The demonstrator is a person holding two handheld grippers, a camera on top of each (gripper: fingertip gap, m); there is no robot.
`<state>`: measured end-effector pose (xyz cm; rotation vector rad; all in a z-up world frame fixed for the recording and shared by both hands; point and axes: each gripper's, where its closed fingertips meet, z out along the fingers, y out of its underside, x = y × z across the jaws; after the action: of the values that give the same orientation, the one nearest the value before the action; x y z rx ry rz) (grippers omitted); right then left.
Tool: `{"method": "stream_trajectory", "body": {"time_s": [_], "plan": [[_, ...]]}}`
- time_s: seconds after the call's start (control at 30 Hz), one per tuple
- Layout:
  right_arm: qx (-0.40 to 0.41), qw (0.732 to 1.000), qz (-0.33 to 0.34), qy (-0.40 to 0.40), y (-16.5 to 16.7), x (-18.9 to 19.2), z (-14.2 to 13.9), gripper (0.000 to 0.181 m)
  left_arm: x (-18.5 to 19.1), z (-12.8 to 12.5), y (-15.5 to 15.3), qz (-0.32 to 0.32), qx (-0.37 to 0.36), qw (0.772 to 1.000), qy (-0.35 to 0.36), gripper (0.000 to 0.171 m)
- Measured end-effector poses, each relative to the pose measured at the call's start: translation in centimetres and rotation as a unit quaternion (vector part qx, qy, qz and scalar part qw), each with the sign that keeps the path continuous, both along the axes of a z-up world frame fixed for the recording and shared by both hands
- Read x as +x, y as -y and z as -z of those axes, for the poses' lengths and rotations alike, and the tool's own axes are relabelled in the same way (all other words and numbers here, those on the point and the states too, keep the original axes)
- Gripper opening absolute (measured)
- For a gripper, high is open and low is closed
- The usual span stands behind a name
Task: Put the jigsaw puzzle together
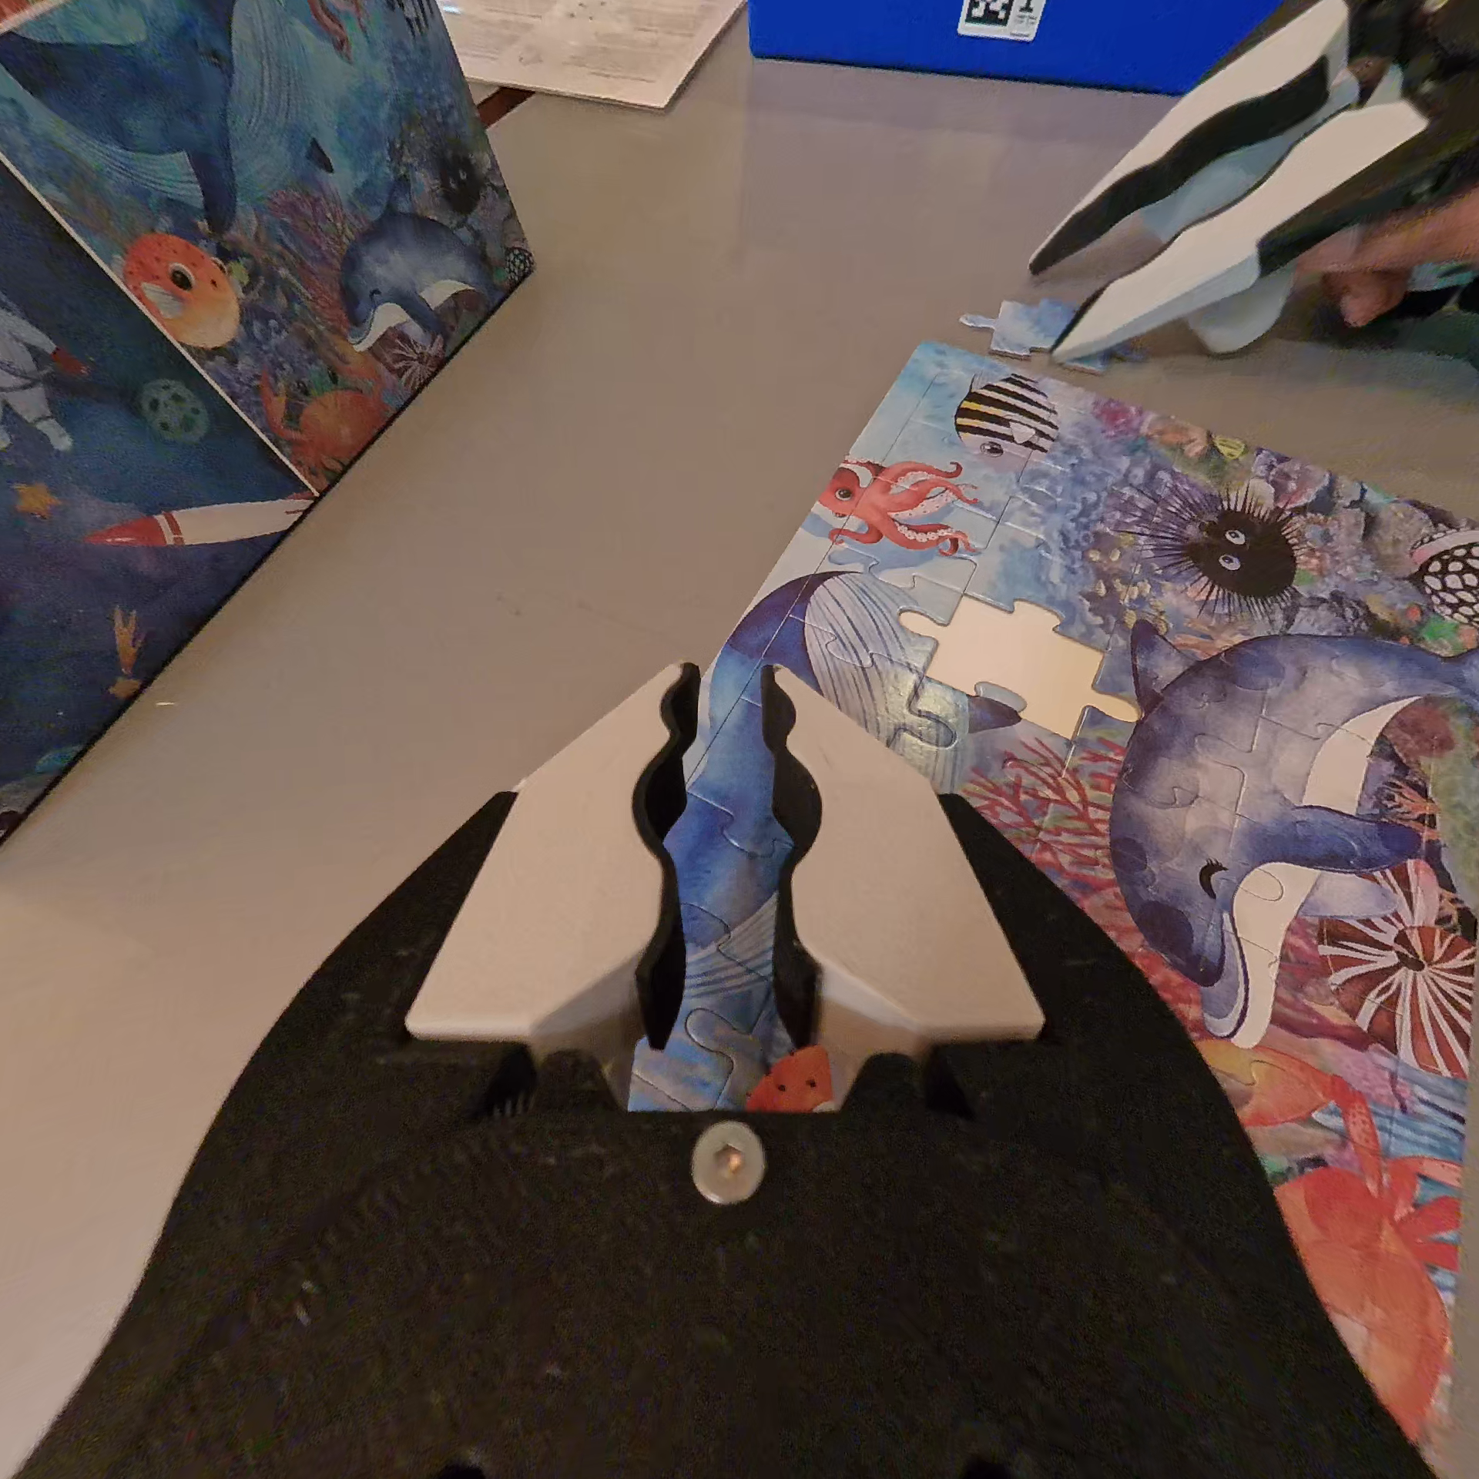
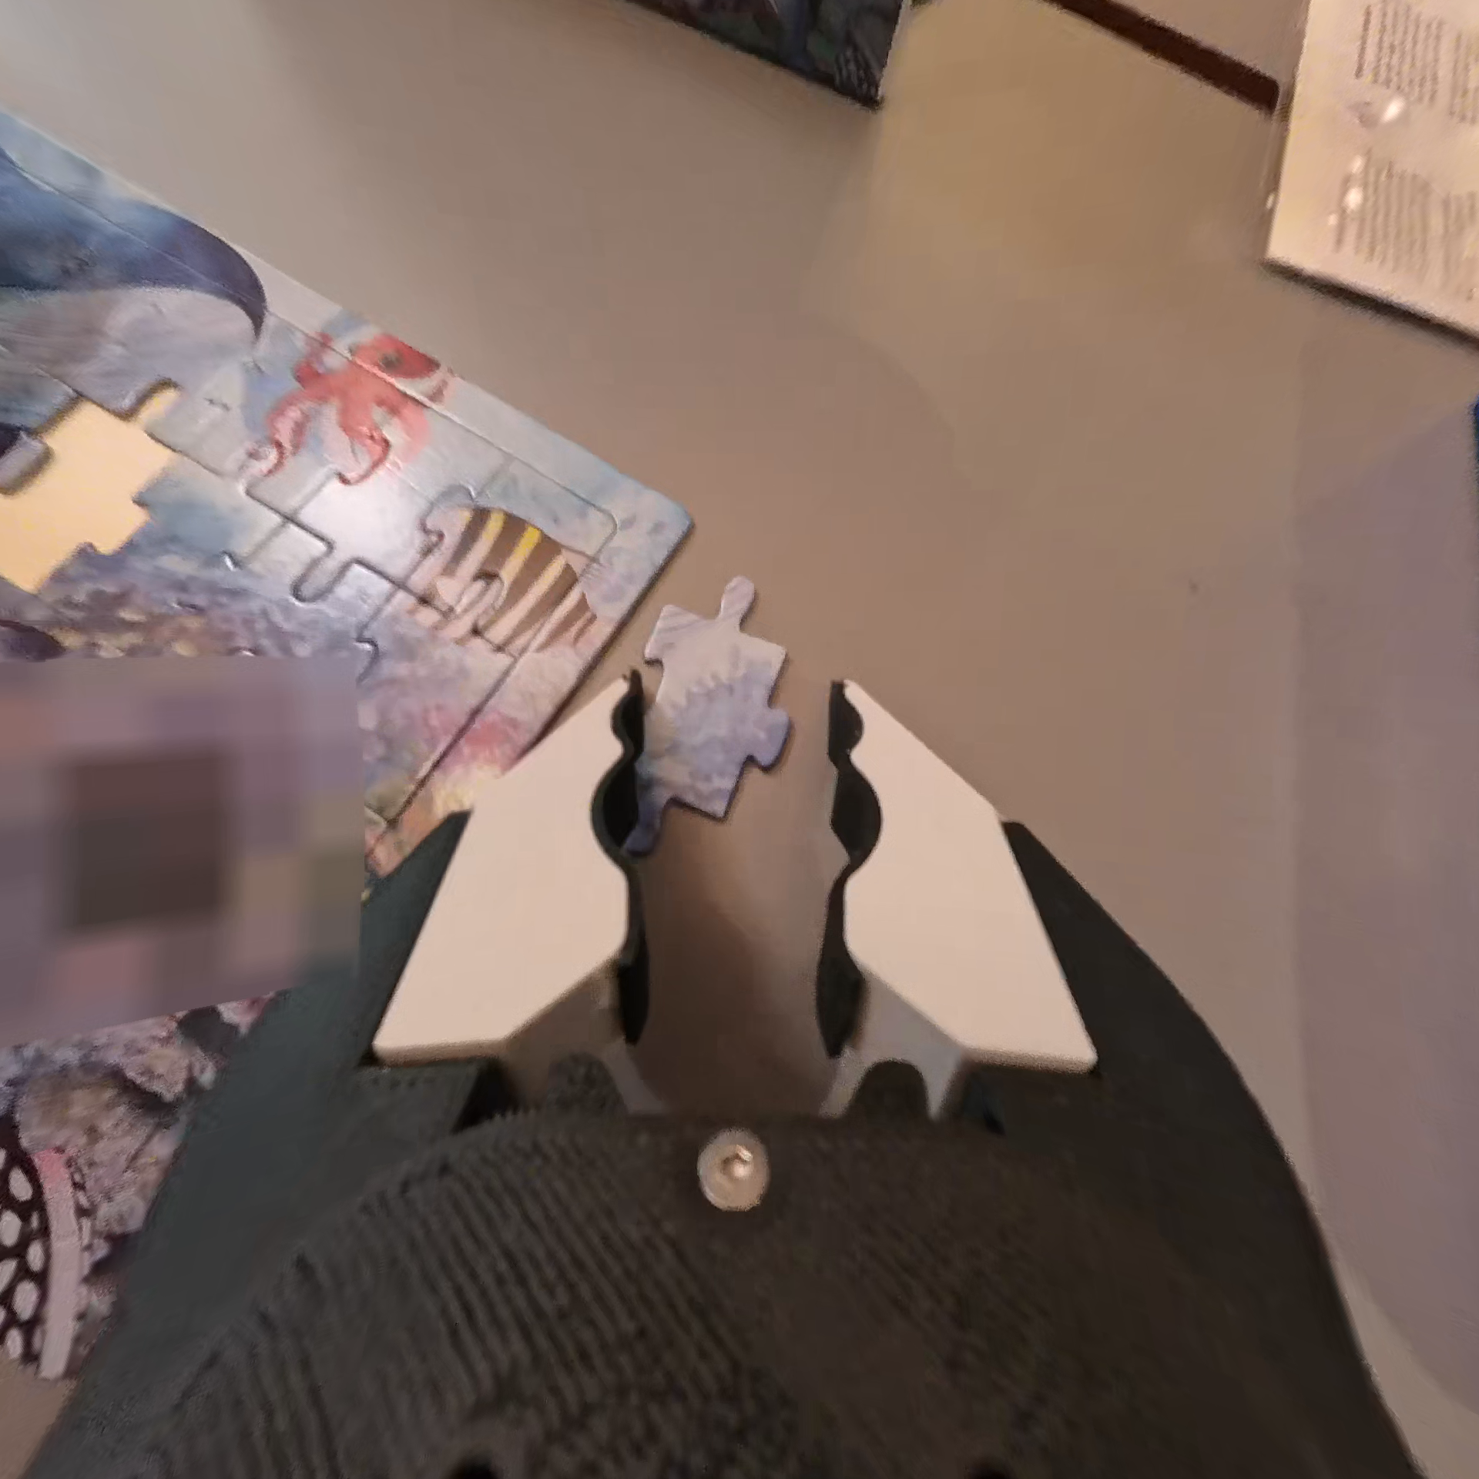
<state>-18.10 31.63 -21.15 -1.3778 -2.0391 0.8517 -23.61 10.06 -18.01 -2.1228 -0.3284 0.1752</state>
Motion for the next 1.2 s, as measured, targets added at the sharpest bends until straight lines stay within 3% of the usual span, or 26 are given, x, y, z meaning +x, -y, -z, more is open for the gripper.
{"method": "stream_trajectory", "body": {"time_s": [0.17,0.57,0.63,0.73,0.83,0.93,1.03,1.2], "plan": [[-0.040,0.999,-0.014,0.016,0.5,0.0,0.2,0.028,0.0,-0.1,0.0,0.000,0.002,1.000,-0.001,0.013],[-0.053,0.998,-0.017,-0.002,0.6,0.3,-0.8,0.026,0.2,-0.6,-0.1,0.002,0.004,1.000,-0.011,0.013],[-0.071,0.997,-0.028,-0.028,1.1,0.3,-2.0,0.007,0.2,-0.7,-0.1,0.002,0.004,1.000,-0.012,0.013],[-0.089,0.994,-0.035,-0.056,1.7,0.4,-3.4,0.010,0.2,-0.6,-0.1,0.002,0.004,1.000,-0.011,0.013],[-0.059,0.997,-0.015,-0.053,0.9,0.2,-2.9,0.016,0.2,-0.5,-0.1,0.002,0.003,1.000,-0.010,0.013],[-0.034,0.999,0.023,-0.031,-1.0,0.0,-1.5,0.040,0.2,-0.6,-0.1,0.002,0.004,1.000,-0.012,0.013],[-0.052,0.998,0.024,0.014,-0.8,0.2,0.0,0.058,0.3,-0.5,-0.2,0.003,0.003,1.000,-0.010,0.013],[-0.033,0.999,0.024,0.014,-0.2,0.1,0.2,0.042,0.3,-0.5,-0.2,0.004,0.003,1.000,-0.011,0.013]]}}
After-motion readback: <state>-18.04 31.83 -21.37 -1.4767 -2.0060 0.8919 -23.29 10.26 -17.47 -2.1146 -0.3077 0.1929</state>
